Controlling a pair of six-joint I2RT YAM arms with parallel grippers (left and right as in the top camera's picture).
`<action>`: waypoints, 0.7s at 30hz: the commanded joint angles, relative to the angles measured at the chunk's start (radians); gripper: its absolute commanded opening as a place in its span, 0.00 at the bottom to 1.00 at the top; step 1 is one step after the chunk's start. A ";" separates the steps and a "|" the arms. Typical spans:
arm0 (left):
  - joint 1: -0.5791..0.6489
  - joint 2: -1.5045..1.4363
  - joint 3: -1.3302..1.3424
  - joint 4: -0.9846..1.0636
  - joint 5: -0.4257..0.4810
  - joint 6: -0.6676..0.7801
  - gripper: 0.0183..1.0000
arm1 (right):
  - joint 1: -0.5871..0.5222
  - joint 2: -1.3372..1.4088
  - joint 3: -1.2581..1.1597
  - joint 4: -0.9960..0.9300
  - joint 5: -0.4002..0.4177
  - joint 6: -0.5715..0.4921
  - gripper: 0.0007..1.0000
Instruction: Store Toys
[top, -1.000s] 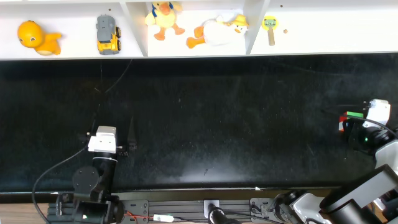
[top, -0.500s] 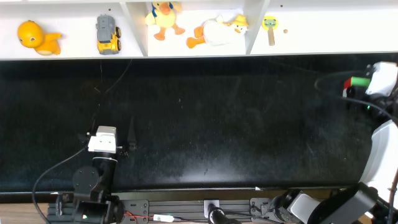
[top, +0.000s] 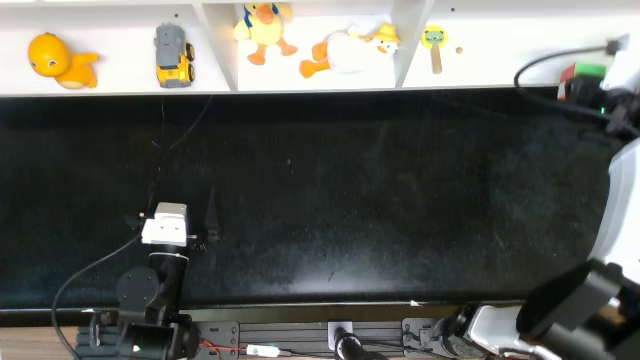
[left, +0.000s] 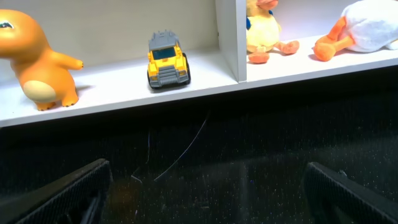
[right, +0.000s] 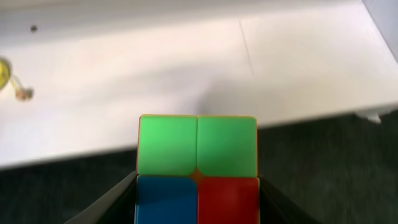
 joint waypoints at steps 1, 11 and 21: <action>0.006 -0.010 -0.003 0.001 0.010 0.015 1.00 | 0.044 0.111 0.133 -0.014 0.047 0.024 0.55; 0.006 -0.010 -0.003 0.001 0.010 0.014 1.00 | 0.100 0.285 0.240 -0.027 0.063 0.034 0.59; 0.006 -0.010 -0.003 0.001 0.010 0.014 1.00 | 0.100 0.290 0.240 0.011 0.064 0.034 0.61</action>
